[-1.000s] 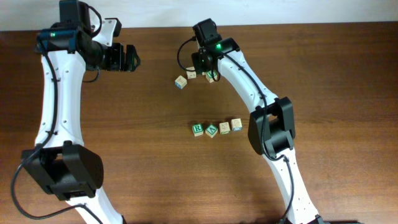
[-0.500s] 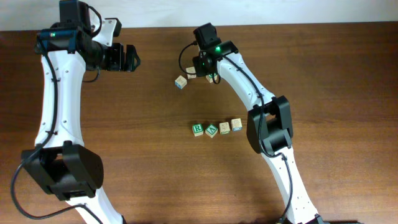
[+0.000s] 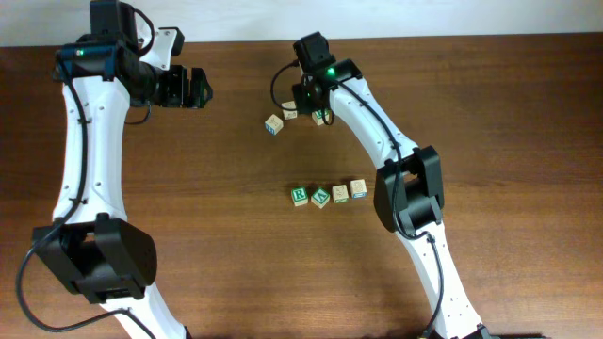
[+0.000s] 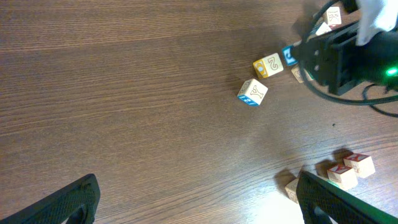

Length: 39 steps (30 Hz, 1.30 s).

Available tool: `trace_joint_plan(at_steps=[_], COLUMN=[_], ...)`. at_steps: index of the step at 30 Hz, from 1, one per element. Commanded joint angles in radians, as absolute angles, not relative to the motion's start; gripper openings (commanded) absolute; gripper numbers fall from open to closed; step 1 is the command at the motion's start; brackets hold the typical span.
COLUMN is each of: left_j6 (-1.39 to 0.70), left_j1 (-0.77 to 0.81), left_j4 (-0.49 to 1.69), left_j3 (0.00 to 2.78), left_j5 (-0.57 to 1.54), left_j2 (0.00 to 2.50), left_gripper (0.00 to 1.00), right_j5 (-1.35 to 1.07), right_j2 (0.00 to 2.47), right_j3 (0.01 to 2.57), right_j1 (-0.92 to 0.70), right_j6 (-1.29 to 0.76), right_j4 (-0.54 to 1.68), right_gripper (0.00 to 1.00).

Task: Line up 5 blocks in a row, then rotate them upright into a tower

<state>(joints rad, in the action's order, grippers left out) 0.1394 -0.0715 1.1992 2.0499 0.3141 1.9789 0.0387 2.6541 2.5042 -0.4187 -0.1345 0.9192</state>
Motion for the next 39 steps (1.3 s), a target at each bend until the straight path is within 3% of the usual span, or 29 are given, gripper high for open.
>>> trace_joint_plan(at_steps=[1,6,11,18,27,33,39], left_j6=[0.159,0.159,0.159,0.159,0.159,0.159,0.159], left_j1=[-0.068,-0.068,-0.068,-0.068,-0.068,-0.068,-0.068], left_j4=[1.198,1.198,1.197,1.198,1.198,1.198,1.197], left_j3=[2.066,2.066,2.066,2.066,2.066,2.066,2.066], left_j5=[0.314,0.314,0.314,0.314,0.314,0.315,0.314], left_j2=[1.982,1.982,1.982,1.982,1.982,1.982,1.982], left_gripper=[0.99,0.99,0.99,0.99,0.99,0.99,0.99], right_j5=[-0.010,-0.126,-0.448,-0.476,-0.460,-0.459,-0.460], right_j2=[2.562,2.507,2.497,2.499,2.507,2.507,2.506], right_j3=[2.612,2.679,2.714,2.642,2.470,2.291,2.279], right_j1=[-0.412,-0.413,-0.414,-0.487,-0.597,-0.626,-0.629], right_j6=[-0.139,-0.139,-0.250,-0.252,-0.252,-0.294,-0.293], right_j4=[0.953,1.096,1.372,1.611,1.570,1.427,1.364], right_gripper=[0.31,0.32,0.32,0.29,0.27,0.27,0.28])
